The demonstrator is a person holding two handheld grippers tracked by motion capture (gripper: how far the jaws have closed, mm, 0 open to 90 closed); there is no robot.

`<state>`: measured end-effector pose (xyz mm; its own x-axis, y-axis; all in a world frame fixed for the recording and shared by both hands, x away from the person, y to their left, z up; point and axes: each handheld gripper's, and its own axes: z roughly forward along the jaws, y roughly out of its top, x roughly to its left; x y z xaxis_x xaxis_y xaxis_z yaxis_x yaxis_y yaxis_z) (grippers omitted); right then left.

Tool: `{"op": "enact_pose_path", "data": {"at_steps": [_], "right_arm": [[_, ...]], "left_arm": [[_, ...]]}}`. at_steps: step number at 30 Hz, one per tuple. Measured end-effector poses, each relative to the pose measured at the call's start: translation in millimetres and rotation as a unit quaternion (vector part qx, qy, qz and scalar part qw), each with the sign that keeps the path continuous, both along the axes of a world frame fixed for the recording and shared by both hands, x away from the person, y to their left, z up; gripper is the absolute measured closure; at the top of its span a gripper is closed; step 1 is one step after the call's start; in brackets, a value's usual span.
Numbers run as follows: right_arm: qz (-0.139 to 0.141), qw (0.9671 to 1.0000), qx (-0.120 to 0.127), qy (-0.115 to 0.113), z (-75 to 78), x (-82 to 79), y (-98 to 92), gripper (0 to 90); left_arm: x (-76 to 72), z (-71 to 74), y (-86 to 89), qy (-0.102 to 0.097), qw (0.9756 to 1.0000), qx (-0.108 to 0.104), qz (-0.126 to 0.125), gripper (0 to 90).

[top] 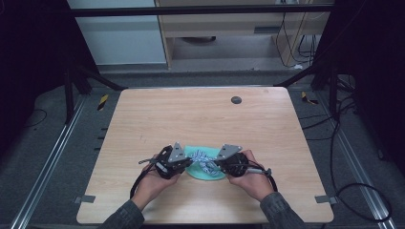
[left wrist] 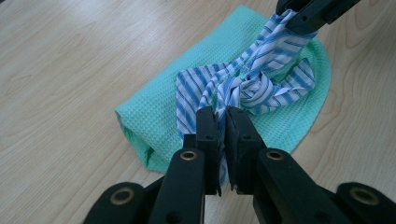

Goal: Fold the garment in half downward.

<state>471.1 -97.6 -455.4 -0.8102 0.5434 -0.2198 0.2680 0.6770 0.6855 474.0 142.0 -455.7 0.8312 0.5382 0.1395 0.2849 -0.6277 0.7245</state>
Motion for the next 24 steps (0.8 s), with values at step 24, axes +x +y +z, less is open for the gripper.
{"op": "enact_pose_path", "data": {"at_steps": [24], "right_arm": [[0.014, 0.9997, 0.001, 0.017, -8.6, -20.1, 1.1, 83.4]], "left_arm": [[-16.7, -17.8, 7.9, 0.014, 0.9999, -0.001, -0.008, 84.7]]}}
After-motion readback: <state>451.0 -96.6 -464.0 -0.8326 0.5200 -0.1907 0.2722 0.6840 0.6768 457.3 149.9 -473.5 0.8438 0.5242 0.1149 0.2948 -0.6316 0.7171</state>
